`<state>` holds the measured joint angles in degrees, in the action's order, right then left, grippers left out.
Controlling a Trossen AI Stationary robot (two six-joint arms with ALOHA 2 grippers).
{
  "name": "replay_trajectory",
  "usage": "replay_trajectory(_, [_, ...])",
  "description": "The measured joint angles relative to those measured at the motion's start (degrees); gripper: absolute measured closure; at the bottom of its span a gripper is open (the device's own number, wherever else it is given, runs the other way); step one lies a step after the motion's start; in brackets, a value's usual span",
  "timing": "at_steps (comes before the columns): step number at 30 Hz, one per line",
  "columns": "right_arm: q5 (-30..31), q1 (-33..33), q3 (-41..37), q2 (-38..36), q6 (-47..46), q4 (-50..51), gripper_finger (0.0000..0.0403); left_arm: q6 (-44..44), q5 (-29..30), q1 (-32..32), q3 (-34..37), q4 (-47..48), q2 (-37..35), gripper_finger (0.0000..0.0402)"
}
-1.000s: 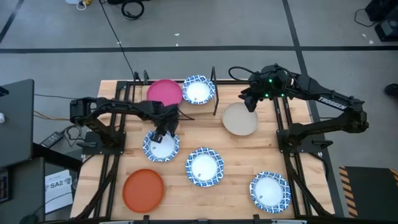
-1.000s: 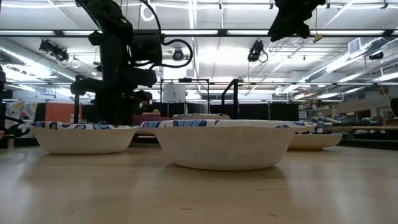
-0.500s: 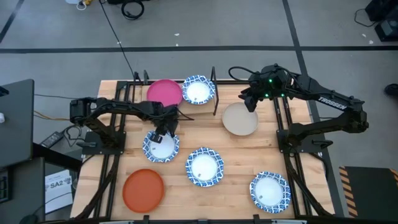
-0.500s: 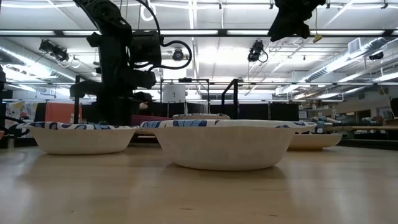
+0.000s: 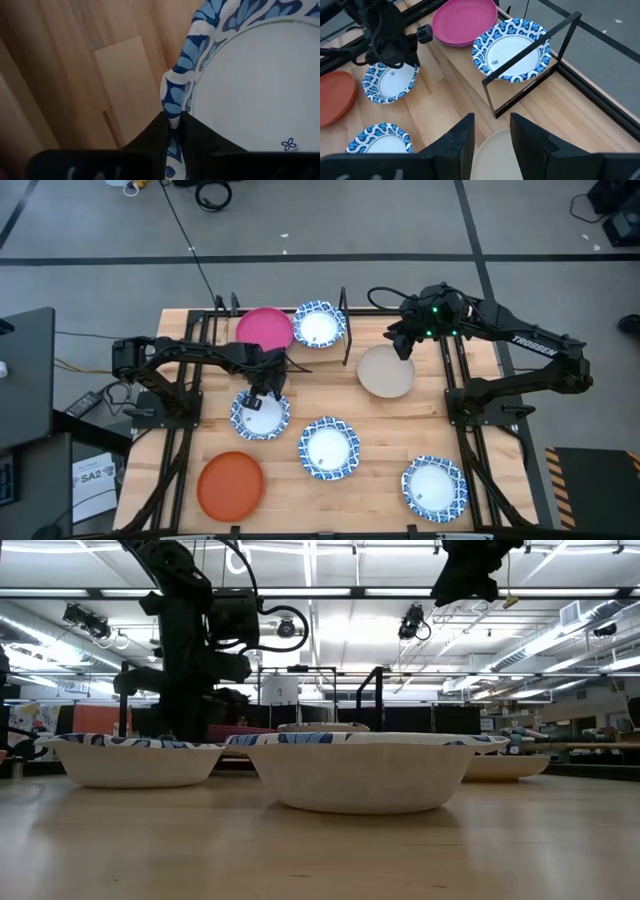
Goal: Place and stack plates onto a shelf
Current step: Stack the blue patterned bowl on top of the blue patterned bowl on the shelf
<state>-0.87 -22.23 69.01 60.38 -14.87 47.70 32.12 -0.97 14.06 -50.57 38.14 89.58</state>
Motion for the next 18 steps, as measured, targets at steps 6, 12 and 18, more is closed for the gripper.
replay_trajectory(6, [-0.06, 0.54, 0.00, 0.00, -0.57, 0.00, 0.0273, -0.13, 0.06, 0.00, -0.02, 0.00, 0.00, 0.0357])
replay_trajectory(12, [-0.21, 1.69, 0.00, 0.00, -0.56, 0.00, 0.0273, -1.52, 0.11, 0.00, -0.04, 0.00, 0.00, 0.0377])
replay_trajectory(18, [-0.22, 2.78, 0.00, 0.00, -0.57, 0.00, 0.0273, -2.77, 0.17, 0.00, -0.09, 0.10, 0.00, 0.0391])
